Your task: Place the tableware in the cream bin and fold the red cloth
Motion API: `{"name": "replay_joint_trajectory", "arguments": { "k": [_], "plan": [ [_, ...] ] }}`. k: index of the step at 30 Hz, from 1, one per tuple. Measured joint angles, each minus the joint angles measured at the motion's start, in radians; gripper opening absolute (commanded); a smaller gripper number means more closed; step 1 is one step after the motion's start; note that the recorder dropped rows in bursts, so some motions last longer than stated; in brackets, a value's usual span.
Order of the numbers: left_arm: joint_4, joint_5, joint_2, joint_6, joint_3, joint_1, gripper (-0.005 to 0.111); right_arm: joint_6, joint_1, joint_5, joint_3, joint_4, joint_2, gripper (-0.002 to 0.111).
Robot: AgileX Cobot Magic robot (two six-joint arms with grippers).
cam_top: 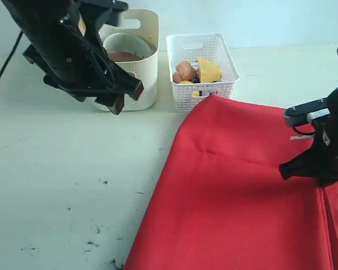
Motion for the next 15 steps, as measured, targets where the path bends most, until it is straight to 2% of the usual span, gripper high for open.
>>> {"name": "replay_joint_trajectory", "arguments": {
  "k": [8,15],
  "plan": [
    [0.027,0.042,-0.134,-0.004,0.002,0.024,0.062,0.006,-0.164,-0.057,0.000,0.020,0.025,0.000],
    [0.063,0.058,-0.271,-0.005,0.002,0.025,0.062,-0.190,-0.174,-0.102,0.000,0.271,-0.111,0.000]
  ]
}}
